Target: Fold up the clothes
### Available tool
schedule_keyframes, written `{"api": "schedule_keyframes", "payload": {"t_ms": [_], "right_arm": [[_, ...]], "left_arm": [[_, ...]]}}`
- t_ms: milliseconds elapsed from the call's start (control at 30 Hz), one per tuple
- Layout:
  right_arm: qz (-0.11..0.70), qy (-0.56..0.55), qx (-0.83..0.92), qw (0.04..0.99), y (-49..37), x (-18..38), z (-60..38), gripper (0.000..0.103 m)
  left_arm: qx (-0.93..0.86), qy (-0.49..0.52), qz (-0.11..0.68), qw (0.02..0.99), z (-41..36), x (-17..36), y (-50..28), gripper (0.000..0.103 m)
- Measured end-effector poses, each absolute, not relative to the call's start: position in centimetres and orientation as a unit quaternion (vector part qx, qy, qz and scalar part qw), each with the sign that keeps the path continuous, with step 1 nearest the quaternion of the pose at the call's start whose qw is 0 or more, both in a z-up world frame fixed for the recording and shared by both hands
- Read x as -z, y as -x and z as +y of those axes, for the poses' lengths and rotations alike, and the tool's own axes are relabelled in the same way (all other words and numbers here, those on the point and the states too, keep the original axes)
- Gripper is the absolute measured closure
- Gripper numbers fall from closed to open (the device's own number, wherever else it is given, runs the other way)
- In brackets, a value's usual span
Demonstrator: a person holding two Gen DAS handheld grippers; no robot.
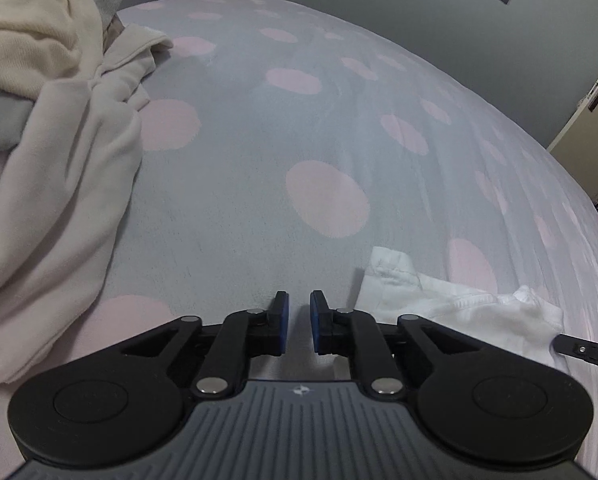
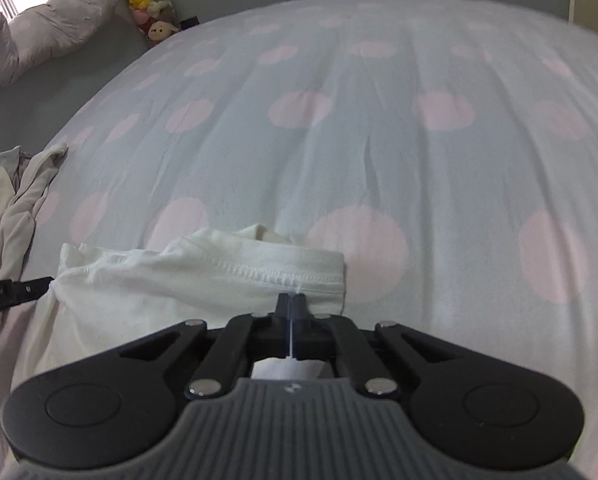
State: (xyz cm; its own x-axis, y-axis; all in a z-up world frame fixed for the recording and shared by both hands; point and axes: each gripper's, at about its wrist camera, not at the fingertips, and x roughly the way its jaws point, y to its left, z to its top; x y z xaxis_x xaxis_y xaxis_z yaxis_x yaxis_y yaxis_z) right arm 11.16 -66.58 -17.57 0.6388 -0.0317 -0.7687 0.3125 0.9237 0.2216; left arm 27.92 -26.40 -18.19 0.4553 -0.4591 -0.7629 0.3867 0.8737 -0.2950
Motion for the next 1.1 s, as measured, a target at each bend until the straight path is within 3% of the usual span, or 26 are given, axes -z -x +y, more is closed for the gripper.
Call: {"api": "schedule_keyframes", "payload": {"t_ms": [33,367,633,900,1100], "right_arm": [[0.407,-0.165,0.097,0.893,-10.4,17.0,-66.4,0.094],[0.350,-0.145,0.072,0.923,0.9,12.6,-58.7,0.094],[0.354,-0.142,0.075,0.921,9.1,13.7,-52.6,0.094],[0.370,-0.136,0.060,0.917,12.3,15.5,-50.6,0.094],[0.405,-0.131,0.052,0.903,11.7,17.2,-50.6,0.094]], "left_arm": [[0.249,0.033,0.457,0.853,-26.3,17.9,-27.7,0.092],[0.317,-0.003,0.507,0.802,-25.3,14.9,-22.2,0.087],[0.390,-0.103,0.519,0.754,-24.5,11.8,-14.1,0.087],[0.381,-0.217,0.548,0.712,-24.6,13.6,-11.0,0.087],[0.345,-0.216,0.586,0.700,-24.2,15.9,-12.3,0.087]]}}
